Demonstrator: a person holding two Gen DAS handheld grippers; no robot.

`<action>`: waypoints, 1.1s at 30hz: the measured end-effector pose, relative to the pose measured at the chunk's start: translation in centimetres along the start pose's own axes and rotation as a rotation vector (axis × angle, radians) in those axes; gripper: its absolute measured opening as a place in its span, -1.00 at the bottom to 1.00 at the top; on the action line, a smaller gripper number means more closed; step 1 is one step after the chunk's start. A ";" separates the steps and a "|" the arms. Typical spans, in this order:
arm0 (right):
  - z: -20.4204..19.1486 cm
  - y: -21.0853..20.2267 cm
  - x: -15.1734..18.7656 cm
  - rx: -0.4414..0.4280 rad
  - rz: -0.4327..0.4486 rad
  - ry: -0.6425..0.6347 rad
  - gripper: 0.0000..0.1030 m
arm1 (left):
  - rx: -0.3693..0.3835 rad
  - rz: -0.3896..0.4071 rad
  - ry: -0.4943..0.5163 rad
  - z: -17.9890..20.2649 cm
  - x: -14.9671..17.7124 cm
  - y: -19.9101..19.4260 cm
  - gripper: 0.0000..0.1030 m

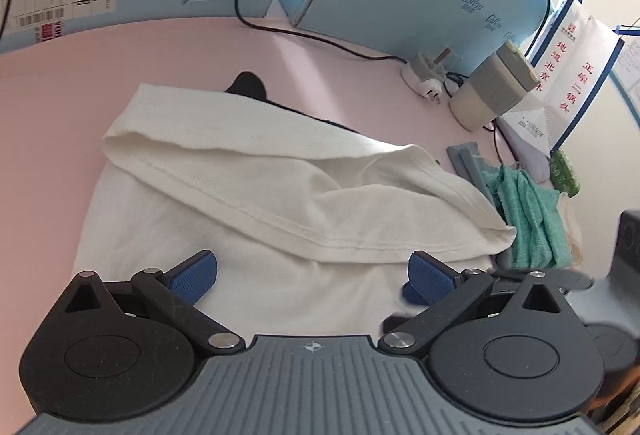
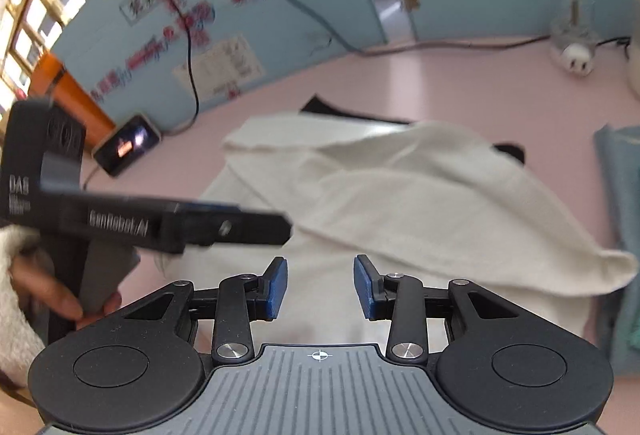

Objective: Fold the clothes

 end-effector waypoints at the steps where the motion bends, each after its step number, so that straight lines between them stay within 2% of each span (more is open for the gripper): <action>1: -0.2 0.5 0.3 0.000 -0.015 -0.002 -0.28 | 0.009 0.003 0.005 0.2 -0.2 0.2 1.00; 3: -0.2 1.4 0.6 0.008 -0.034 0.000 -0.28 | 0.023 0.017 0.006 0.2 -0.8 0.6 1.00; 6: 0.1 1.6 0.5 0.026 -0.005 -0.005 -0.28 | 0.048 0.039 -0.015 0.3 -2.1 1.2 1.00; 8: 0.5 1.6 -0.1 0.084 0.024 -0.025 -0.28 | 0.059 0.066 -0.017 0.4 -3.4 1.5 1.00; 10: 1.1 1.5 -0.9 0.159 0.066 -0.057 -0.28 | 0.041 0.115 -0.001 0.3 -5.0 1.4 1.00; 15: 4.4 -1.2 -3.3 0.371 0.265 -0.015 -0.28 | -0.063 0.408 -0.036 -1.8 -10.0 -3.2 1.00; 17: 5.8 -2.9 -4.0 0.450 0.342 0.002 -0.27 | -0.111 0.459 -0.061 -3.1 -10.8 -4.8 1.00; 19: 7.0 -4.1 -4.0 0.503 0.359 0.024 -0.04 | -0.135 0.445 -0.067 -3.9 -10.6 -5.3 1.00; 20: 7.7 -4.6 -3.8 0.514 0.362 0.044 -0.01 | -0.141 0.425 -0.056 -4.0 -10.2 -5.3 1.00; 28: 10.4 -6.9 -1.0 0.542 0.351 0.158 -0.01 | -0.151 0.279 0.051 -3.0 -4.7 -4.3 1.00; 31: 9.9 -7.4 0.2 0.515 0.340 0.167 -0.01 | -0.106 0.255 0.106 -1.5 -2.8 -4.5 1.00; 33: 8.6 -7.2 0.8 0.467 0.326 0.144 -0.01 | -0.062 0.236 0.165 0.0 -1.3 -4.4 1.00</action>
Point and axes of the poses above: each gripper's, at about its wrist camera, not at the fingertips, and y roughly the way its jaws point, z to its right, x to its underside, the point moved 9 cm from there along y, roughly the way its jaws point, and after that the axes turned 4 degrees about -z, right-handed, at the moved point
